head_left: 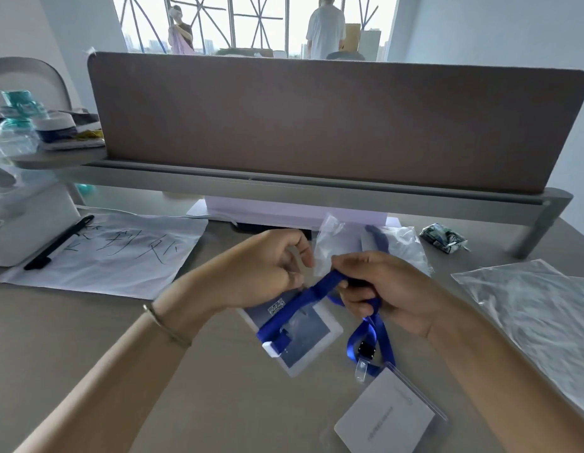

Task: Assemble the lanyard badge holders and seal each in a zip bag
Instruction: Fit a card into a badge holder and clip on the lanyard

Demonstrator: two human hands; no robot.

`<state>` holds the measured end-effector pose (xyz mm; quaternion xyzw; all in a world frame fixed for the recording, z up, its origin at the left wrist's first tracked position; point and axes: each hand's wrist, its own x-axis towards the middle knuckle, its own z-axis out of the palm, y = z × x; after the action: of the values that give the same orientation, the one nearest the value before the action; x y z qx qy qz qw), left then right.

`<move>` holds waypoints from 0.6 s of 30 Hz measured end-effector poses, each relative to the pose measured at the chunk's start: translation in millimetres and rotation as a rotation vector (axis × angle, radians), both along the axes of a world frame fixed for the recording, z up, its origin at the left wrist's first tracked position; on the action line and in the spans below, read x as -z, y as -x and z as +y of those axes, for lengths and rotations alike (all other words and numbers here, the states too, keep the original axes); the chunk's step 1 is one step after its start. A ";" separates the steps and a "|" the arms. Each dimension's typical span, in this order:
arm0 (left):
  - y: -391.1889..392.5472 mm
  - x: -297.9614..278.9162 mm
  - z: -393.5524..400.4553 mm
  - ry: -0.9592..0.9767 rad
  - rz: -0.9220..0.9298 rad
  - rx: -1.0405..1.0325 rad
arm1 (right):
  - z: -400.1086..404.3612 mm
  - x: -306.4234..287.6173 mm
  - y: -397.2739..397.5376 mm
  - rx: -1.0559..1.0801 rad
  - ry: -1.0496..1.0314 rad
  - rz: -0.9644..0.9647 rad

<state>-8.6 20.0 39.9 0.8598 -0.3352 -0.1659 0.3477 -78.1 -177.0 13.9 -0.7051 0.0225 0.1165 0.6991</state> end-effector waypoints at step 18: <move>5.6 21.0 -26.5 0.837 -0.195 -0.572 | 52.2 32.3 1.9 0.142 0.195 -0.032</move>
<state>-14.2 -6.5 18.9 0.7156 -0.1552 0.1653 0.6607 -80.0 -124.8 -18.5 -0.7681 0.0723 0.0526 0.6341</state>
